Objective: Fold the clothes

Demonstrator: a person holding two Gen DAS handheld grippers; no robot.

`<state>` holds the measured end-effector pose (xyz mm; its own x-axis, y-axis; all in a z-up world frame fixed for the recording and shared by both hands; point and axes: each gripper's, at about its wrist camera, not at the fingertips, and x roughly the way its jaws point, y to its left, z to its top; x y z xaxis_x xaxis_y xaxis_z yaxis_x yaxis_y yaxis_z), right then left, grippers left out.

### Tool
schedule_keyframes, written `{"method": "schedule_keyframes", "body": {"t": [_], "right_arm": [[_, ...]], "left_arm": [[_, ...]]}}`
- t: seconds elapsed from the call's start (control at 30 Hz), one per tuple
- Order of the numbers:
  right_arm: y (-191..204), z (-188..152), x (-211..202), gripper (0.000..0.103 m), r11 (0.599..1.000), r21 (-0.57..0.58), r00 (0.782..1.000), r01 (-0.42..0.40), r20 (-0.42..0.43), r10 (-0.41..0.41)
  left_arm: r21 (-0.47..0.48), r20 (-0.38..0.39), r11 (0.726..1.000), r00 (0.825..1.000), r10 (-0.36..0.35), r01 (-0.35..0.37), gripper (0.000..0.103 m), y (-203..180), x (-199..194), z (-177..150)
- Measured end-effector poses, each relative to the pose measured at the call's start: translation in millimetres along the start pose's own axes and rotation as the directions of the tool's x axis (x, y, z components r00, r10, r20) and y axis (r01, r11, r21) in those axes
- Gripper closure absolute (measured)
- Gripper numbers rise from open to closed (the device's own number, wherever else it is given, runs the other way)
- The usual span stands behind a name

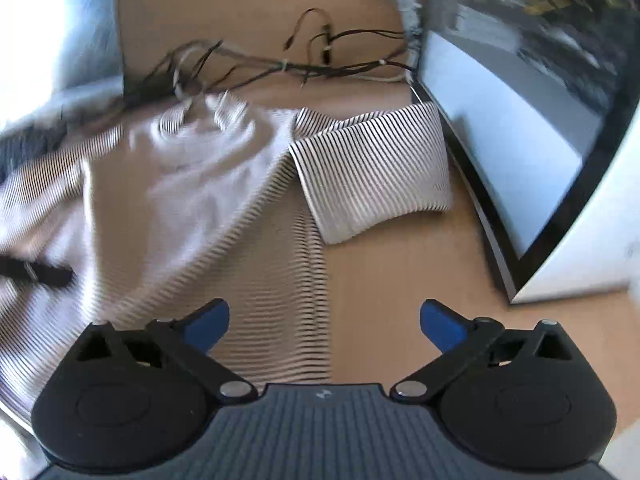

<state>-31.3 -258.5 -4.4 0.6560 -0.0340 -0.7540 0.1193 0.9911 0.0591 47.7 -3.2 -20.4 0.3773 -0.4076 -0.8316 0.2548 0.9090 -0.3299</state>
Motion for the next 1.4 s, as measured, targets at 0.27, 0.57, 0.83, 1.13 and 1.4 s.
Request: {"method": "schedule_keyframes", "body": {"t": [0.27,0.57,0.83,1.13,1.4], "right_arm": [[51,-7,-32,0.0,0.987,0.118,0.99,-0.112,0.096,0.101],[81,-62,-107,0.0,0.988,0.061,0.956,-0.141,0.268,0.119],[44,-120,-177,0.0,0.993,-0.026,0.923,-0.113,0.368,0.115],[30,-163,-213,0.0,0.992,-0.054,0.929,-0.115,0.348,0.127],[19,-182,-230,0.0,0.996,-0.056,0.935,-0.067,0.344,0.082]], "left_arm": [[-0.025,0.106,1.0,0.994,0.019,-0.017,0.0,5,-38,-27],[0.022,0.482,0.973,0.856,0.19,-0.229,0.0,-53,-135,-119],[0.007,0.488,0.954,0.834,0.257,-0.298,0.0,-109,-176,-196],[-0.029,0.436,0.952,0.853,0.287,-0.305,0.0,-122,-193,-267],[-0.018,0.426,0.962,0.869,0.253,-0.271,0.0,-131,-194,-285]]}}
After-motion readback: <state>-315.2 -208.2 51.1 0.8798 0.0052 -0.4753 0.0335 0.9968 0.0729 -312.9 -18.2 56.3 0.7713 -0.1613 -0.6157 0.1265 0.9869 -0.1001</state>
